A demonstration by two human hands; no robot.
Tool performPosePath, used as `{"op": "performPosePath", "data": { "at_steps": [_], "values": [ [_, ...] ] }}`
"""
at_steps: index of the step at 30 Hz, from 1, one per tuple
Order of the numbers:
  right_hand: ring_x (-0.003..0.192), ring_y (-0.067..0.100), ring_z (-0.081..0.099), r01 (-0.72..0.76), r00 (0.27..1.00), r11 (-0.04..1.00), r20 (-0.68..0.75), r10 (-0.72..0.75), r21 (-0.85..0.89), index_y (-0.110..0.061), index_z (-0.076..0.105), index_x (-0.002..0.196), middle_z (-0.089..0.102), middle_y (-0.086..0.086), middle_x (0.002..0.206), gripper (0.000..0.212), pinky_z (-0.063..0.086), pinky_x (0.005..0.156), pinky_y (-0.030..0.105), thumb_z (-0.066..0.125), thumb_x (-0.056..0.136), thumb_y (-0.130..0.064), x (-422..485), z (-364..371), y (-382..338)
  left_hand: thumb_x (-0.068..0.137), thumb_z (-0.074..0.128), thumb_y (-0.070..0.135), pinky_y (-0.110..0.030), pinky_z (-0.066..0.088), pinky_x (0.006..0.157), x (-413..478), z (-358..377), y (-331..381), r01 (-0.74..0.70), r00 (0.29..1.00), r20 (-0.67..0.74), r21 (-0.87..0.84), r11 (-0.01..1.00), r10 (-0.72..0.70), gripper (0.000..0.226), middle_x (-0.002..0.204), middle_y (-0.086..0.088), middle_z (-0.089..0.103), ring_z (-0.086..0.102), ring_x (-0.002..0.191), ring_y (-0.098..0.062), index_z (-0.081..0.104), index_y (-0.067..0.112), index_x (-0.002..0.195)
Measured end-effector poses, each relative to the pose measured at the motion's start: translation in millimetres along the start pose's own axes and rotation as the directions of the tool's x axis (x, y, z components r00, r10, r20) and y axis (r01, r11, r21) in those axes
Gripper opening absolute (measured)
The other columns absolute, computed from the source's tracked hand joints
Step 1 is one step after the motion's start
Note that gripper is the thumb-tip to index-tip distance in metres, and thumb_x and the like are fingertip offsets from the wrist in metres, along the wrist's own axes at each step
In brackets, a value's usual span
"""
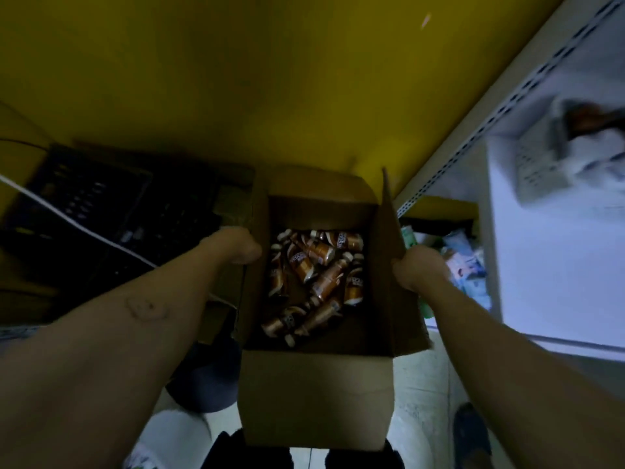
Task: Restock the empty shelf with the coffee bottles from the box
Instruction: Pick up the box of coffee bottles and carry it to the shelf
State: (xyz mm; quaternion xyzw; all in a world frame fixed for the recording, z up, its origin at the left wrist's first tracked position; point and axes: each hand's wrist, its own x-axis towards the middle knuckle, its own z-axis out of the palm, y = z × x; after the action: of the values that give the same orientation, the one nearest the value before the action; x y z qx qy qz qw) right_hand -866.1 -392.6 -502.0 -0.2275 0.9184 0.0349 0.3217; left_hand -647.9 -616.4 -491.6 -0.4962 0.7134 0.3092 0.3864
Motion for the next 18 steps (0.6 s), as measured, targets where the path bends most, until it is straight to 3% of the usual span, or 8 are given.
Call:
{"op": "performPosePath", "data": {
  "at_steps": [2, 4, 6, 11, 15, 18],
  "values": [
    [0.109, 0.038, 0.059, 0.004, 1.0, 1.0, -0.008, -0.004, 0.008, -0.001, 0.058, 0.118, 0.061, 0.021, 0.118, 0.038, 0.048, 0.082, 0.04, 0.052, 0.094, -0.031, -28.1, -30.9, -6.8, 0.089, 0.047, 0.028, -0.034, 0.049, 0.072, -43.5, -20.1, 3.9, -0.04, 0.998, -0.056, -0.001, 0.999, 0.04, 0.036, 0.107, -0.012, 0.058, 0.059, 0.093, -0.027, 0.059, 0.004, 0.113],
    [0.087, 0.034, 0.059, 0.016, 0.999, 1.0, -0.032, -0.015, 0.024, -0.006, 0.059, 0.1, 0.06, 0.015, 0.092, 0.025, 0.046, 0.069, 0.037, 0.053, 0.093, -0.029, -51.5, -59.5, -12.6, 0.091, 0.047, 0.023, -0.036, 0.049, 0.075, -79.2, -38.9, 7.7, -0.071, 0.992, -0.107, -0.043, 0.997, 0.066, 0.03, 0.106, -0.014, 0.058, 0.059, 0.094, -0.029, 0.06, 0.003, 0.11],
    [0.073, 0.028, 0.055, 0.029, 0.997, 0.999, -0.07, -0.026, 0.036, -0.008, 0.057, 0.088, 0.056, 0.01, 0.079, 0.021, 0.042, 0.057, 0.031, 0.053, 0.091, -0.028, -74.3, -88.3, -19.4, 0.093, 0.047, 0.019, -0.035, 0.045, 0.074, -106.6, -57.8, 6.8, -0.094, 0.987, -0.133, -0.062, 0.994, 0.085, 0.03, 0.105, -0.014, 0.057, 0.056, 0.092, -0.028, 0.062, 0.0, 0.111],
    [0.067, 0.025, 0.056, 0.089, 0.975, 0.995, -0.208, -0.08, 0.035, -0.011, 0.057, 0.082, 0.058, 0.008, 0.078, 0.018, 0.044, 0.055, 0.031, 0.056, 0.089, -0.027, -135.2, -158.2, -42.6, 0.093, 0.05, 0.024, -0.04, 0.048, 0.072, -174.7, -101.6, -6.5, -0.157, 0.941, -0.312, -0.066, 0.985, 0.129, 0.039, 0.109, -0.019, 0.059, 0.059, 0.097, -0.034, 0.06, -0.006, 0.115],
    [0.061, 0.022, 0.053, 0.139, 0.947, 0.99, -0.294, -0.128, 0.017, -0.01, 0.054, 0.079, 0.054, 0.008, 0.072, 0.019, 0.04, 0.048, 0.029, 0.055, 0.091, -0.024, -184.3, -205.8, -46.1, 0.095, 0.045, 0.023, -0.041, 0.048, 0.083, -240.3, -126.7, -14.2, -0.232, 0.86, -0.484, -0.089, 0.969, 0.162, 0.034, 0.108, -0.019, 0.057, 0.058, 0.105, -0.034, 0.06, -0.003, 0.111],
    [0.064, 0.025, 0.057, 0.179, 0.908, 0.984, -0.383, -0.168, -0.007, -0.01, 0.055, 0.076, 0.056, 0.008, 0.073, 0.021, 0.043, 0.049, 0.031, 0.056, 0.09, -0.026, -223.6, -240.1, -48.2, 0.092, 0.047, 0.02, -0.037, 0.049, 0.073, -289.9, -140.0, -20.2, -0.276, 0.784, -0.597, -0.085, 0.957, 0.173, 0.023, 0.101, -0.02, 0.059, 0.06, 0.091, -0.031, 0.059, 0.002, 0.088]
  ]
}}
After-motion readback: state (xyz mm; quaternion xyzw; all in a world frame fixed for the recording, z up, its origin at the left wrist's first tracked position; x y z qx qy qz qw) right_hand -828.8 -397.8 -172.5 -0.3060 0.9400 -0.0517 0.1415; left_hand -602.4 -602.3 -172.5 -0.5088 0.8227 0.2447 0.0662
